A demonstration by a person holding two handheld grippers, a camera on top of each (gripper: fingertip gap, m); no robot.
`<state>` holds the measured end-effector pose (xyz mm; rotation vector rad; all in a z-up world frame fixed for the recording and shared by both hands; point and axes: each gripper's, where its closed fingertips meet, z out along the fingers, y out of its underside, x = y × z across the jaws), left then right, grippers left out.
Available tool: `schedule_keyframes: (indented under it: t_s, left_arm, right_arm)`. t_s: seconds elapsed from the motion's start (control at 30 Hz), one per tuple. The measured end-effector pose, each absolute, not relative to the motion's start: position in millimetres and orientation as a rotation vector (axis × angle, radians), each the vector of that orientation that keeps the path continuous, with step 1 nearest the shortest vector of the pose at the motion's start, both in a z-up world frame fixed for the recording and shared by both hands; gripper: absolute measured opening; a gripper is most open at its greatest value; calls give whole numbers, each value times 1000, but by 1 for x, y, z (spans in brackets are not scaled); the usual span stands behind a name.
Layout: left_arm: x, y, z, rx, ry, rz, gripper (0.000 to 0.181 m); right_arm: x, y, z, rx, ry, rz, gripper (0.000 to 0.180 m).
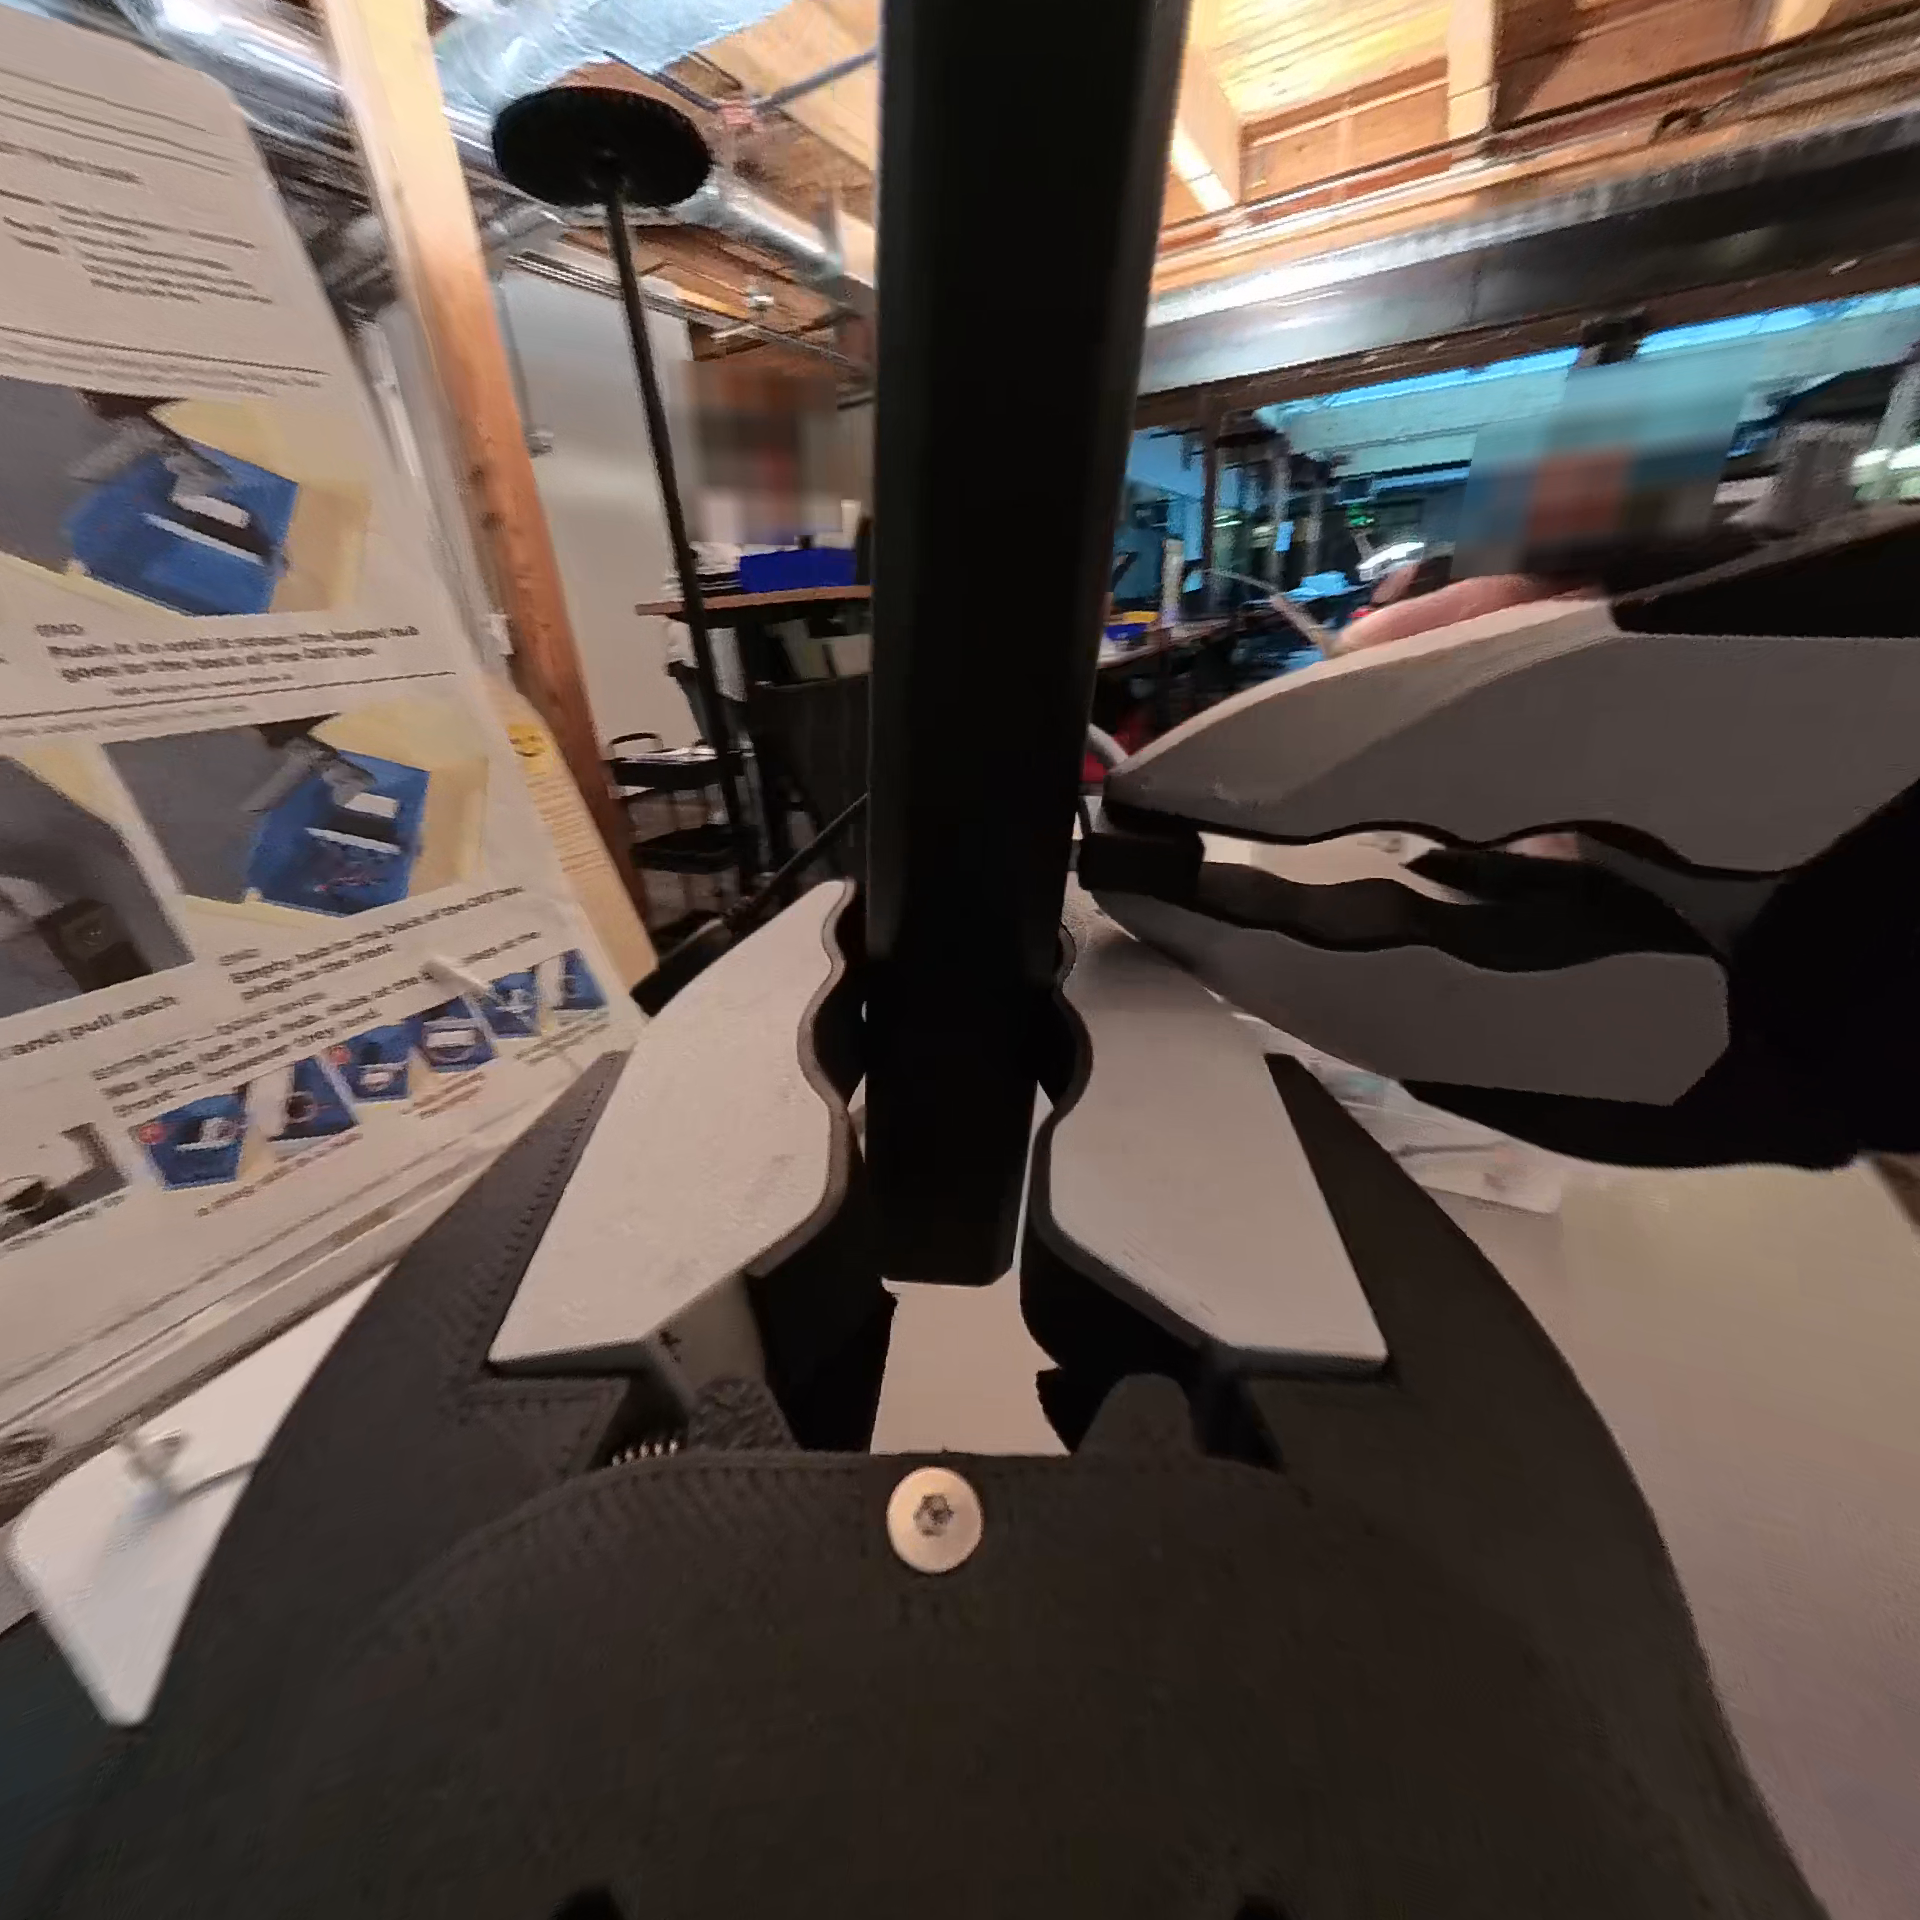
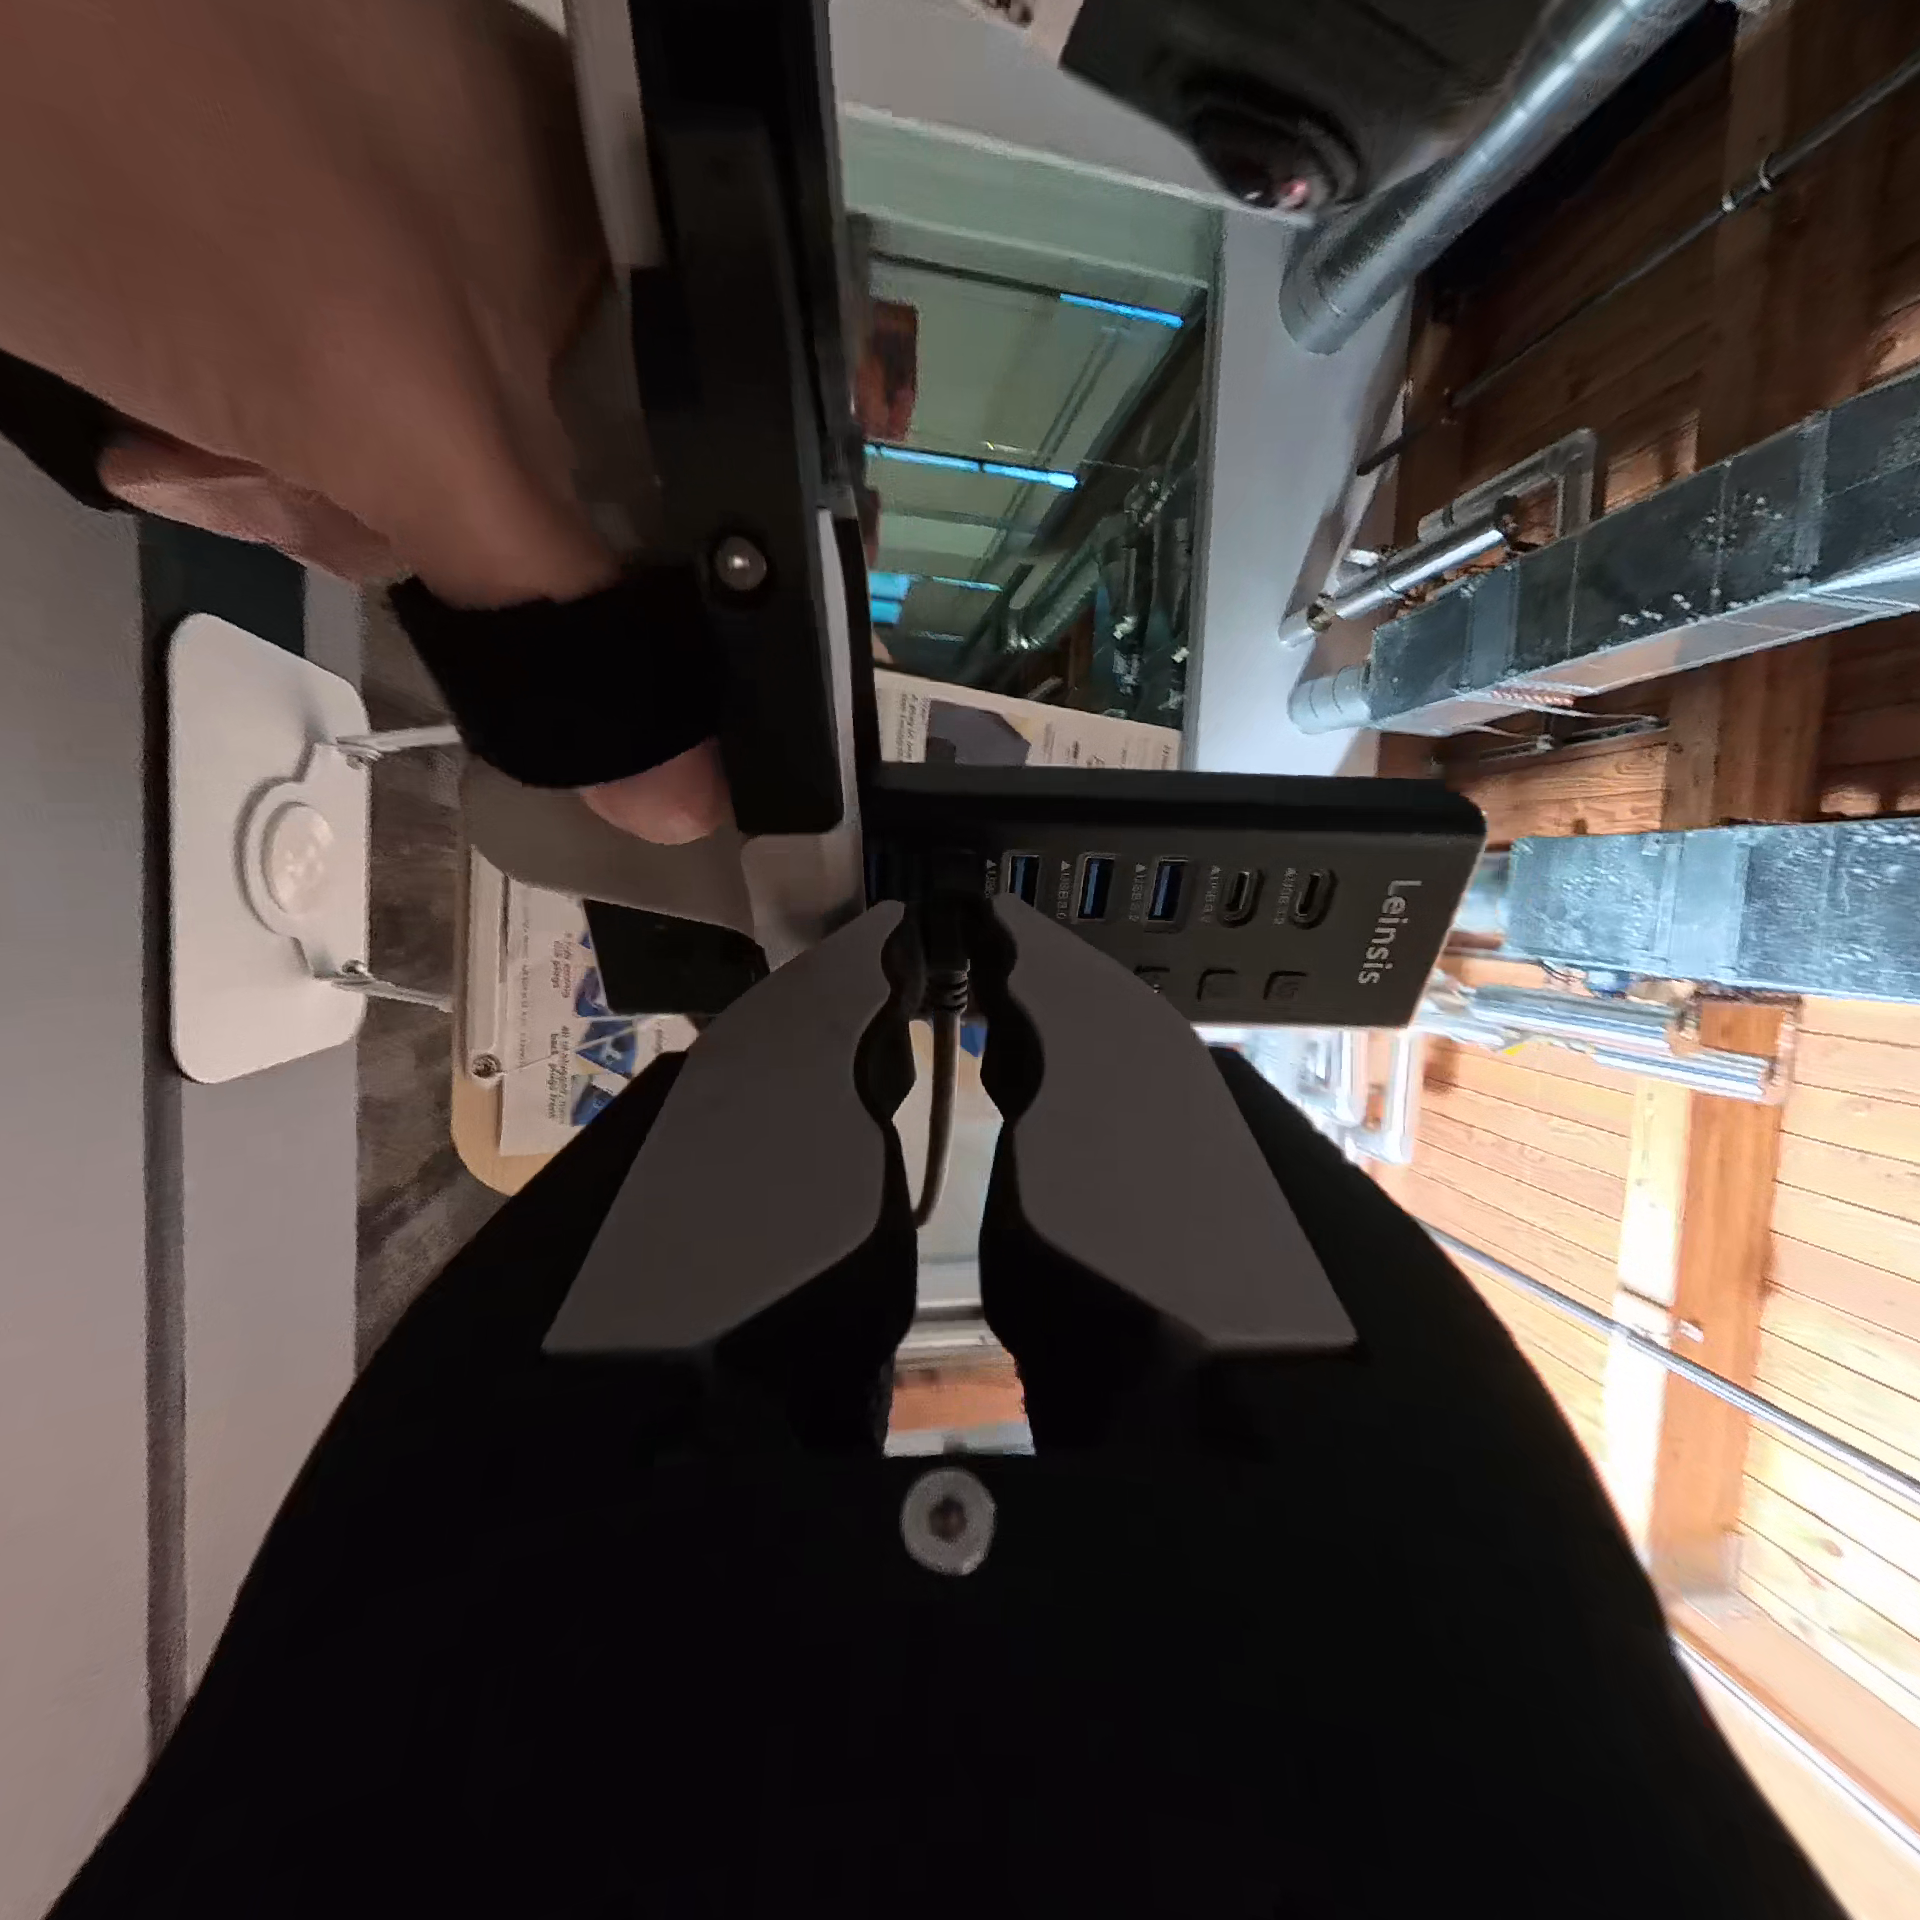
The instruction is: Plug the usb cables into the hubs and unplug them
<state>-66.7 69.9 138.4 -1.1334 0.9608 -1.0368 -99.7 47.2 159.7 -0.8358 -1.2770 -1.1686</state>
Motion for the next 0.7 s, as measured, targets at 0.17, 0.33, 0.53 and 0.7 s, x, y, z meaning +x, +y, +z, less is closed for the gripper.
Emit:
schedule_keyframes:
  t_s: [0.17,0.33,0.53,0.7]
  left_arm:
    - [-64,65,140,-1122,969,-1058,29]
    - [-62,70,135,-1136,968,-1004,29]
    - [-61,72,131,-1149,996,-976,29]
    - [-64,66,137,-1136,1019,-922,29]
  right_arm:
    - [-98,43,161,-826,-1287,-1140,8]
    - [-95,45,158,-842,-1250,-1215,8]
    - [-92,48,154,-855,-1264,-1290,8]
    - [-94,41,159,-779,-1257,-1264,11]
